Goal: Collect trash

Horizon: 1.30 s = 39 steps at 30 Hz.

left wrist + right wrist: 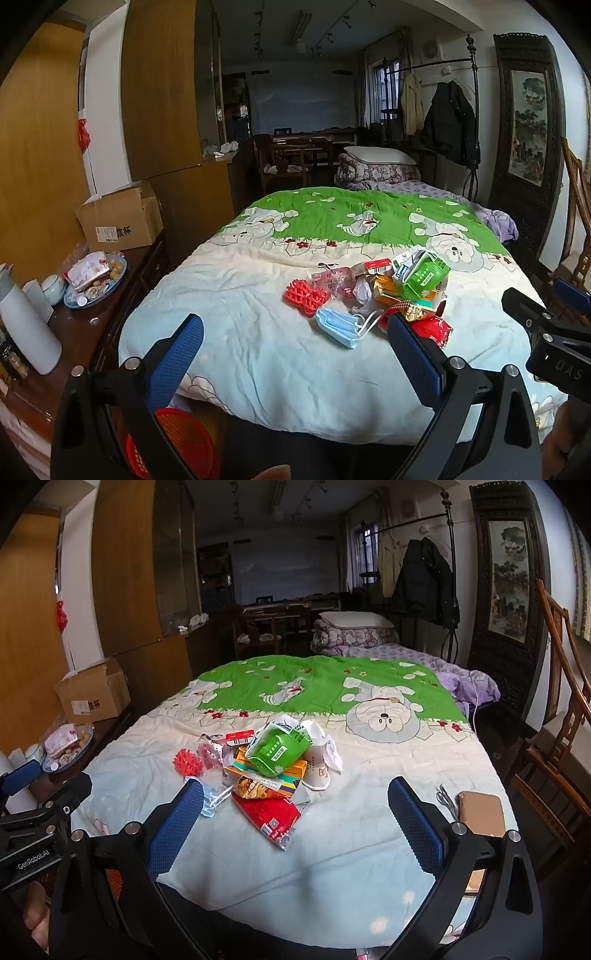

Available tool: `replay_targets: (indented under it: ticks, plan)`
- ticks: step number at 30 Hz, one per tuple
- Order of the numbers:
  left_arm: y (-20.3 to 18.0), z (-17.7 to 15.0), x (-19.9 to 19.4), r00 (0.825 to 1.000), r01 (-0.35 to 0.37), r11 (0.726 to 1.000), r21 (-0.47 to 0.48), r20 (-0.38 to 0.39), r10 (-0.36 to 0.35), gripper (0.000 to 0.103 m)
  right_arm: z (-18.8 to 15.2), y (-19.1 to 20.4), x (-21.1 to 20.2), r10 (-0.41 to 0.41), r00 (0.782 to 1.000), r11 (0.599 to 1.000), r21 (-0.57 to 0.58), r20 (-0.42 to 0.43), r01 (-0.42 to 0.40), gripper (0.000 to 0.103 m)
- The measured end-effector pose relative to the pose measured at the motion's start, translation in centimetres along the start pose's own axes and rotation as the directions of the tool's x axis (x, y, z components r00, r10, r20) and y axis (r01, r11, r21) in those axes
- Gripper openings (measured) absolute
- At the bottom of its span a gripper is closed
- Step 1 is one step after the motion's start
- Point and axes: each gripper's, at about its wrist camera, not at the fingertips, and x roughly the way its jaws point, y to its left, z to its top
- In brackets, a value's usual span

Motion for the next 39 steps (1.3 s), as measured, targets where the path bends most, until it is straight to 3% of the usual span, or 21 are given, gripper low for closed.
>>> replay_targets:
  ticks: [39]
  plan:
    - [0.7,-0.1,1.2,0.999,0.015,0.999,-0.042,-0.042,-0.016,0.097,0.1,0.1,-0.3,-0.004,1.0,1.0,-0.005,0.009,0.004,0.096]
